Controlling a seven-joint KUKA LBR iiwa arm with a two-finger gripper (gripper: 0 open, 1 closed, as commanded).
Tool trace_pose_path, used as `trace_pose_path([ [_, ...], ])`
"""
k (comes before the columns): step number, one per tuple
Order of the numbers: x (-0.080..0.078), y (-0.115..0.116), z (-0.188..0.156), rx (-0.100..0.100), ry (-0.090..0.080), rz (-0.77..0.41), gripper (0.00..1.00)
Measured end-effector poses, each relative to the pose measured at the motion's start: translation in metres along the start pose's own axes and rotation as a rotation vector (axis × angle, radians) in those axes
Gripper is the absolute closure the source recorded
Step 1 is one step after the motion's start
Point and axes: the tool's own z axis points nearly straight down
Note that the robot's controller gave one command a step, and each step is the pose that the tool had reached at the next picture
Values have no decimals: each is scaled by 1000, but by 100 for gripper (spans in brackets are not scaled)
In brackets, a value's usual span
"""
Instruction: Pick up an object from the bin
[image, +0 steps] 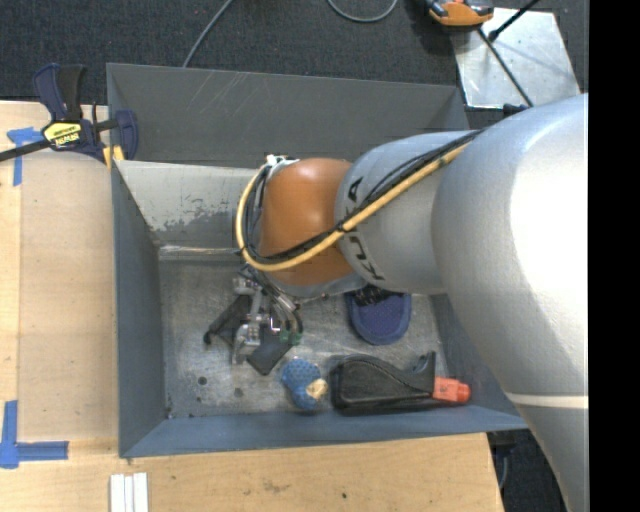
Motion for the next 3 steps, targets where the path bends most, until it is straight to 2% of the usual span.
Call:
trace_pose_path([
  [2, -3, 0, -1, 0, -4, 2, 0],
  [3, -6, 1, -5, -4, -13, 3, 100],
])
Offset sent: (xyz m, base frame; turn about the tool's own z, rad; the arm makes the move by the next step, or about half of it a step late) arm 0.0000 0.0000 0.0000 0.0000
